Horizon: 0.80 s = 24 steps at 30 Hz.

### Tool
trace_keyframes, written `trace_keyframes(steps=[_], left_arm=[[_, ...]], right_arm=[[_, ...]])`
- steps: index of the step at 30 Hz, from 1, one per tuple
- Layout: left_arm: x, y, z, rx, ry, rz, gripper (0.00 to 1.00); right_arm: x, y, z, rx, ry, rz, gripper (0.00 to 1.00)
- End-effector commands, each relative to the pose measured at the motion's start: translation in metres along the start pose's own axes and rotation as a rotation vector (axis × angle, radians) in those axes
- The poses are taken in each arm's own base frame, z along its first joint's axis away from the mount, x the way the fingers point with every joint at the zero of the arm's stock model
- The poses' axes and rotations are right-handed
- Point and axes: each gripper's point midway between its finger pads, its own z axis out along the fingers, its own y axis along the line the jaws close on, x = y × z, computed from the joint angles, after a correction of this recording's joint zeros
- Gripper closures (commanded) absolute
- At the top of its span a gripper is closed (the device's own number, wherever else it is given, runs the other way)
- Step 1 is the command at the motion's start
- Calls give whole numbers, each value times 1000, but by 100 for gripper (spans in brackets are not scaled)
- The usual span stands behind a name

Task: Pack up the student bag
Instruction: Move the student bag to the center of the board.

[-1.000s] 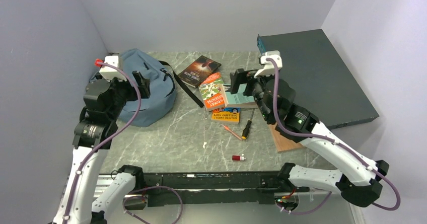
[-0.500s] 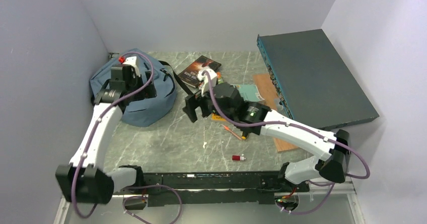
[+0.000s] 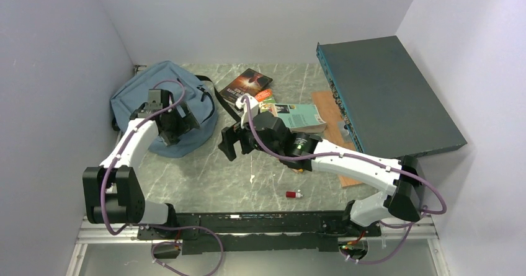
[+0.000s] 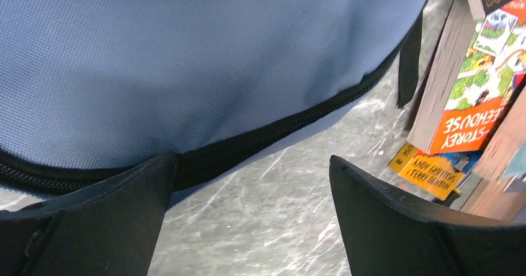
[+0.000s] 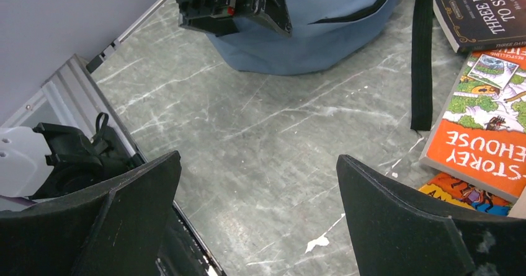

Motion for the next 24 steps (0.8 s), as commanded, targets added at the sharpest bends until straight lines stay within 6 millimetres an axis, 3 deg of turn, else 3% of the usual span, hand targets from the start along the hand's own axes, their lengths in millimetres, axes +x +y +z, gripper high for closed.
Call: trace_keyframes(steps=[1,6,8,12,15,20,24], left_arm=[[4,6,9,-50,4,-180,1],[19,20,19,-94,38,-169,1],[29,27,23,-90,42,-165,9],[64,27,27,-17,121,-180,18],[91,34,26,4,165,-196,19],[118,33,6,58,199,-226,18],[115,27,-18,124,123,-184,12]], right_arm=[[-13,1,1,-1,-68,19,0],[-8,-6,6,36,-54,14,0],[-5,-8,10,42,-59,5,0],[-17,-12,18,76,-95,16,0],[-24,-16,31,116,-122,52,0],[-32,-34,60,209,-130,176,0],[-25,-39,87,212,-110,197,1]])
